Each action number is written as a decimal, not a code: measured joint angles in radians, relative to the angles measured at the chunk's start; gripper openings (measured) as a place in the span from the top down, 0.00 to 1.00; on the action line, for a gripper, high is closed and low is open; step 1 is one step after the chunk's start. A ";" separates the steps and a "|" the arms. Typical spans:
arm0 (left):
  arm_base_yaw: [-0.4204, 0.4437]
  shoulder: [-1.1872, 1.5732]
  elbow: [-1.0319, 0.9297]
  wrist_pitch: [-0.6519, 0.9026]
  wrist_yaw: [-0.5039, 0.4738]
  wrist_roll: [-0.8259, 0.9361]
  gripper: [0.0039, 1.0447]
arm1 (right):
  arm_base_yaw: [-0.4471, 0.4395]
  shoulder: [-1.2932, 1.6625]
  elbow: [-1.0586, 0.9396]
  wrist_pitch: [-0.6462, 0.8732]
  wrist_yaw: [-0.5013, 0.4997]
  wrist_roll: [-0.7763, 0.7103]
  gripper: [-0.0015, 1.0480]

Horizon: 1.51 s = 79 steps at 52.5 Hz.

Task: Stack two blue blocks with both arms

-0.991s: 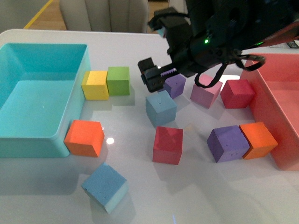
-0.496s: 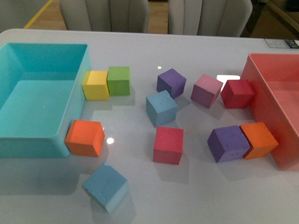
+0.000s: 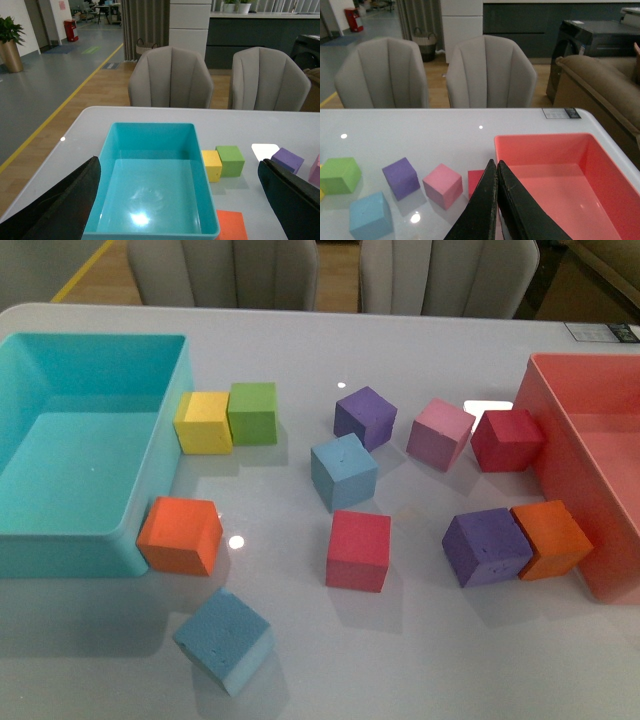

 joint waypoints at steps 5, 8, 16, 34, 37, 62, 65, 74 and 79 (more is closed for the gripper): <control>0.000 0.000 0.000 0.000 0.000 0.000 0.08 | -0.016 -0.031 -0.040 0.024 -0.018 0.001 0.98; 0.000 0.000 0.000 0.000 0.000 0.000 0.08 | -0.024 -0.044 -0.064 0.031 -0.028 0.002 0.98; 0.000 0.000 0.000 0.000 0.000 0.000 0.08 | -0.089 -0.152 -0.106 -0.053 -0.111 0.002 0.98; 0.000 0.000 0.000 0.000 0.000 0.000 0.08 | -0.114 -0.473 -0.138 -0.322 -0.115 0.003 0.98; 0.000 0.000 0.000 0.000 0.000 0.000 0.08 | -0.114 -0.507 -0.138 -0.353 -0.115 0.003 0.98; 0.000 0.000 0.000 0.000 0.000 0.000 0.08 | -0.114 -0.776 -0.139 -0.607 -0.115 0.002 0.98; 0.000 0.000 0.000 0.000 0.000 0.000 0.08 | -0.114 -0.807 -0.139 -0.637 -0.115 0.003 0.98; 0.000 0.000 0.000 0.000 0.000 0.000 0.08 | -0.114 -0.872 -0.139 -0.703 -0.115 0.003 0.98; 0.000 0.000 0.000 0.000 0.000 0.000 0.08 | -0.114 -0.897 -0.139 -0.727 -0.115 0.002 0.98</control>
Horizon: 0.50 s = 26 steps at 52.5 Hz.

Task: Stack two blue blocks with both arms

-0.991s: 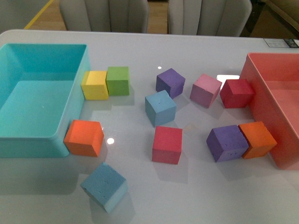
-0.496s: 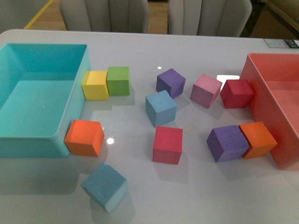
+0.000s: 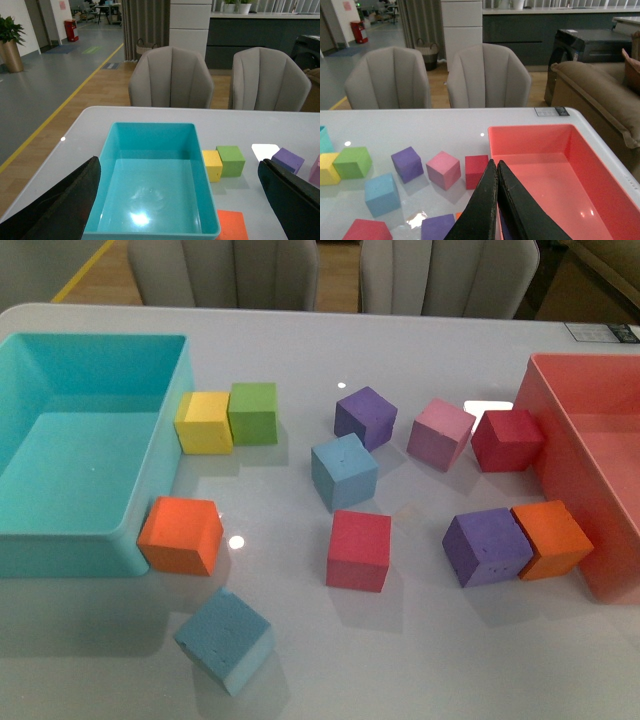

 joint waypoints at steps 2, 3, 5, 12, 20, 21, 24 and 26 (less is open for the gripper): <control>0.000 0.000 0.000 0.000 0.000 0.000 0.08 | 0.000 -0.010 0.000 -0.010 0.000 0.000 0.98; 0.000 0.000 0.000 0.000 0.000 0.000 0.08 | 0.000 -0.013 0.000 -0.013 0.000 0.000 0.98; 0.000 0.000 0.000 0.000 0.000 0.000 0.08 | 0.000 -0.021 0.000 -0.022 0.000 0.000 0.98; 0.000 0.000 0.000 0.000 0.000 0.000 0.08 | 0.000 -0.093 0.000 -0.116 0.000 0.000 0.98; 0.000 0.000 0.000 0.000 0.000 0.000 0.08 | 0.000 -0.205 0.000 -0.212 0.000 0.000 0.98; 0.000 0.000 0.000 0.000 0.000 0.000 0.08 | 0.000 -0.205 0.000 -0.212 0.000 0.000 0.98; 0.000 0.000 0.000 0.000 0.000 0.000 0.08 | 0.000 -0.207 0.000 -0.213 0.000 0.000 0.98; 0.000 0.000 0.000 0.000 0.000 0.000 0.08 | 0.000 -0.207 0.000 -0.214 -0.001 0.000 0.98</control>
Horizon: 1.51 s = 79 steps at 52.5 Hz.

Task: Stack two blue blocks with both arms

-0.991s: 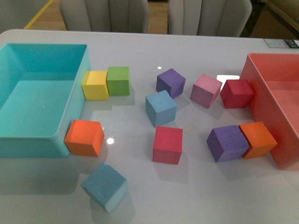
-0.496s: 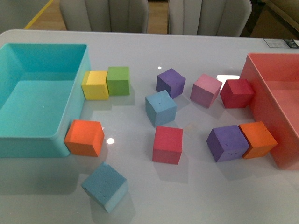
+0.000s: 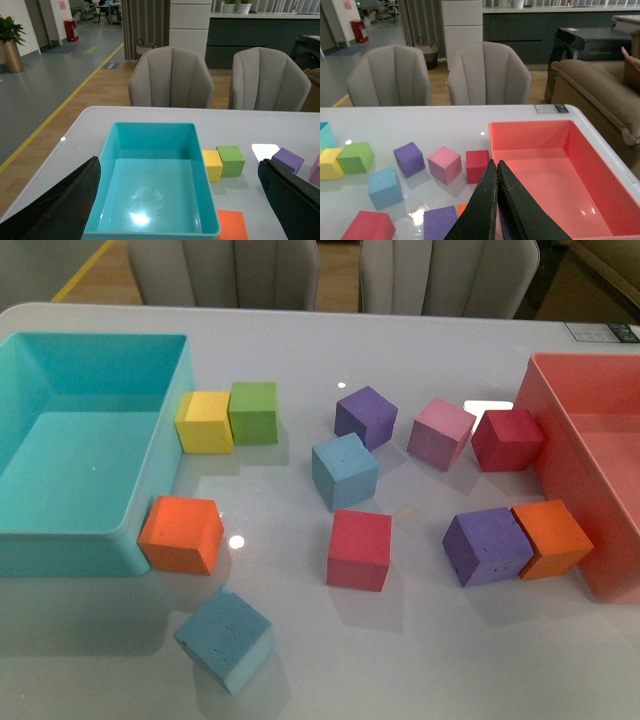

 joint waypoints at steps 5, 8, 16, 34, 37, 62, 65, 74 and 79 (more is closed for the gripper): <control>0.000 0.000 0.000 0.000 0.000 0.000 0.08 | 0.000 0.000 0.000 0.000 0.000 0.000 0.79; 0.000 0.000 0.000 0.000 0.000 0.000 0.08 | 0.000 -0.001 0.000 0.000 0.000 0.000 0.65; 0.000 0.000 0.000 0.000 0.000 0.000 0.08 | 0.000 -0.001 0.000 0.000 0.000 0.000 0.42; -0.090 0.467 0.267 -0.525 0.056 -0.174 0.08 | 0.000 -0.002 0.000 0.000 0.000 0.002 0.09; -0.144 0.540 0.289 -0.505 0.032 -0.203 0.08 | 0.000 -0.002 0.000 0.000 0.000 0.002 0.09; -0.587 1.126 0.381 -0.183 -0.108 -0.477 0.08 | 0.000 -0.002 0.000 0.000 0.000 0.003 0.09; -0.650 1.199 0.388 -0.142 -0.116 -0.520 0.08 | 0.000 -0.002 0.000 0.000 0.000 0.003 0.09; -0.732 1.422 0.432 -0.019 -0.102 -0.604 0.08 | 0.000 -0.002 0.000 0.000 0.000 0.003 0.09; -0.736 1.546 0.468 0.033 -0.090 -0.635 0.08 | 0.000 -0.002 0.000 0.000 0.000 0.003 0.09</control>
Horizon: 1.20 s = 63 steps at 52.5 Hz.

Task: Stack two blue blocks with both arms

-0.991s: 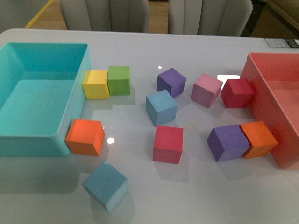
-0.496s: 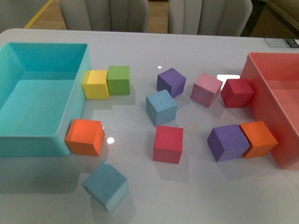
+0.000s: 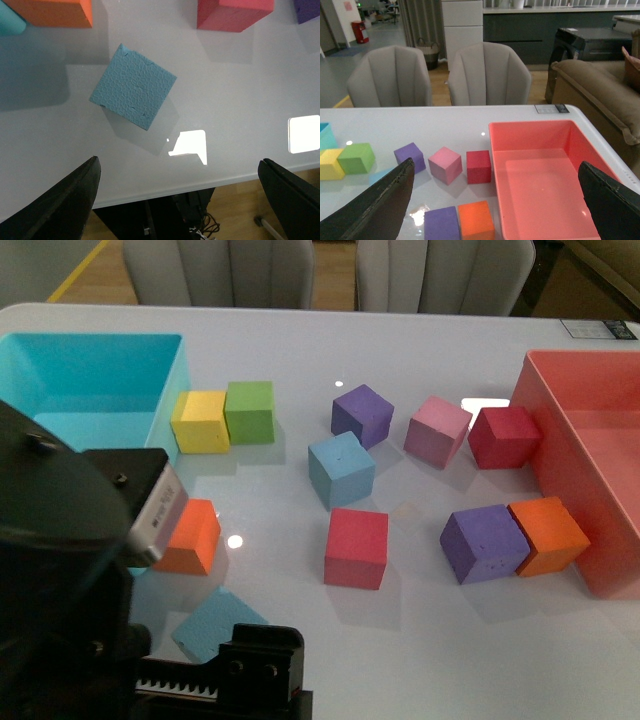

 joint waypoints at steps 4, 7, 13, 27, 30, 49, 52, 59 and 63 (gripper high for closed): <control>0.000 0.085 0.018 0.044 0.016 -0.015 0.08 | 0.000 0.000 0.000 0.000 0.000 0.000 0.09; 0.004 0.130 0.031 0.068 0.021 -0.018 0.08 | 0.000 0.000 0.000 0.000 0.000 0.000 0.09; 0.025 0.199 0.047 0.105 0.035 -0.022 0.08 | 0.000 0.000 0.000 0.000 0.000 0.000 0.09; 0.032 0.325 0.075 0.166 0.058 -0.036 0.08 | 0.000 0.000 0.000 0.000 0.000 0.000 0.09; 0.040 0.334 0.087 0.166 0.057 -0.031 0.08 | 0.000 0.000 0.000 0.000 0.000 0.000 0.09; 0.077 0.364 0.154 0.089 0.045 -0.008 0.08 | 0.000 0.000 0.000 0.000 0.000 0.000 0.09; 0.080 0.372 0.168 0.073 0.032 0.005 0.08 | 0.000 0.000 0.000 0.000 0.000 0.000 0.09; 0.086 0.383 0.194 0.059 -0.007 0.045 0.08 | 0.000 0.000 0.000 0.000 0.000 0.000 0.09; 0.089 0.387 0.212 0.031 -0.031 0.087 0.08 | 0.000 0.000 0.000 0.000 0.000 0.000 0.09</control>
